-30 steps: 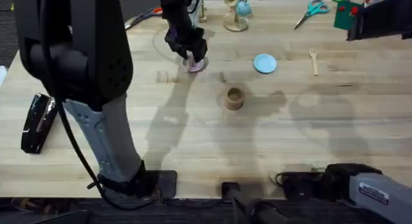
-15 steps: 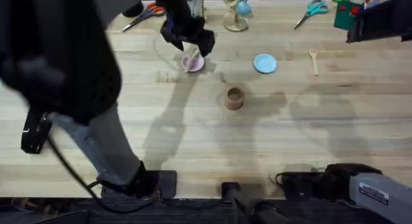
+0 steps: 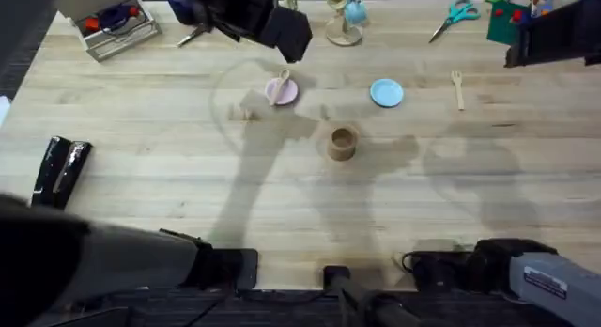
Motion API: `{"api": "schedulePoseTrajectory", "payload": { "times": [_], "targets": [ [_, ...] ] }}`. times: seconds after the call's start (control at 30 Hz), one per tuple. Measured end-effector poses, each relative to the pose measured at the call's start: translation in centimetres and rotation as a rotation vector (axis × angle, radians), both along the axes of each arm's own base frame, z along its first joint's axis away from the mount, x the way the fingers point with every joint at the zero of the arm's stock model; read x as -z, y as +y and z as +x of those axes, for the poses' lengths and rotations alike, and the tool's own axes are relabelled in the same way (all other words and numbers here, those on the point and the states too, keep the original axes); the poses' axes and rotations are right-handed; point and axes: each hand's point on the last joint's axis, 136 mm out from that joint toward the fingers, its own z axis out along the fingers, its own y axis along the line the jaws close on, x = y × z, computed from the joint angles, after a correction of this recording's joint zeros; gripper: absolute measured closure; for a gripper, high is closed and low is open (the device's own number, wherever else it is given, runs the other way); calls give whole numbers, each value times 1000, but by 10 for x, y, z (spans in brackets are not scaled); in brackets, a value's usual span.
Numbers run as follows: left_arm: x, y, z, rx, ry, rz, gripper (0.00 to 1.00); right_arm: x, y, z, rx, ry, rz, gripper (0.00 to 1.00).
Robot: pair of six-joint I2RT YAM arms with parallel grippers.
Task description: Pick up a utensil and set it on the pink plate, then put the other utensil in the container.
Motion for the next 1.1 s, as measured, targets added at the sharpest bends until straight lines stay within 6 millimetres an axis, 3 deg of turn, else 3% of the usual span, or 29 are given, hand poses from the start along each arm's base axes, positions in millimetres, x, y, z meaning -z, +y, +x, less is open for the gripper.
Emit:
{"api": "schedulePoseTrajectory", "payload": {
  "times": [0.47,0.6,0.73,0.83,1.1],
  "targets": [
    [-86,19,-65,5,-231,-63,7,0,0,0,0,1,0,6],
    [-103,26,-90,5,-280,-76,7,0,0,0,0,1,0,5],
    [-110,33,-116,6,-288,-79,7,0,0,0,0,1,0,5],
    [-105,38,-137,8,-238,-69,7,0,0,0,0,1,0,5],
    [-108,32,-157,127,-257,-84,7,0,0,0,0,1,0,6]
  ]
}}
